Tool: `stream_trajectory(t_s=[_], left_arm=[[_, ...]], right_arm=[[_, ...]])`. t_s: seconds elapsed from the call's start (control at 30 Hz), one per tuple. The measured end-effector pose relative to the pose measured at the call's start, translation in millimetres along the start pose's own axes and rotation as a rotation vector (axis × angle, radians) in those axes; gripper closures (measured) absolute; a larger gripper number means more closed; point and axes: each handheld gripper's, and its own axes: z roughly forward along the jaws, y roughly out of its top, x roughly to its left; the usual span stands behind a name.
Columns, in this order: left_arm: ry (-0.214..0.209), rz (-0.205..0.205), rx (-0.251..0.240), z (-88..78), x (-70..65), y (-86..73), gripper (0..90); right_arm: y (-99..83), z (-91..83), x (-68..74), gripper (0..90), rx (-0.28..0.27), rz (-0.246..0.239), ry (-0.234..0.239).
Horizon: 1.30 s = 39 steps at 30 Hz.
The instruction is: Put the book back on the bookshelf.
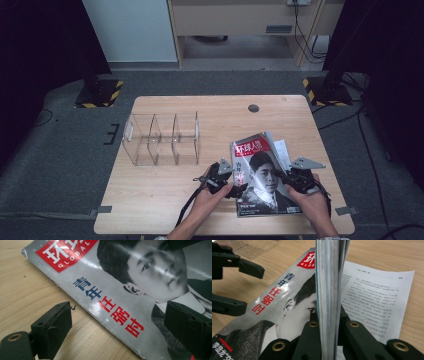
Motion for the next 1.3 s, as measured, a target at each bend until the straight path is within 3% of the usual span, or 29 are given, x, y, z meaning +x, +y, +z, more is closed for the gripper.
stream_trajectory(t_s=[0.3,0.67,0.77,0.97,1.07,1.23,1.3], left_arm=[[-0.007,-0.018,0.011,1.8,2.5,-1.1,7.5],[-0.083,-0.007,0.054,8.5,0.0,-2.0,8.5],[-0.071,0.010,0.058,8.9,-2.1,-1.7,8.7],[-0.074,-0.017,0.048,6.8,0.6,-2.6,13.0],[-0.073,-0.036,0.048,6.8,0.5,-2.0,13.4],[-0.061,-0.021,0.054,5.9,0.4,-2.5,14.8],[-0.030,-0.003,0.059,4.9,-0.8,-2.4,20.6]], right_arm=[[5.8,-7.6,2.0,87.8,-0.071,0.012,0.045],[9.0,-13.3,2.0,87.8,-0.139,0.061,0.129],[7.8,-8.9,2.1,87.8,-0.125,0.060,0.137],[3.9,-5.3,2.4,87.6,-0.103,0.063,0.149],[1.0,0.0,2.3,87.6,-0.060,0.064,0.162],[-3.9,6.5,4.7,87.3,-0.006,0.086,0.185],[-5.2,8.1,4.3,85.4,0.004,0.090,0.175]])
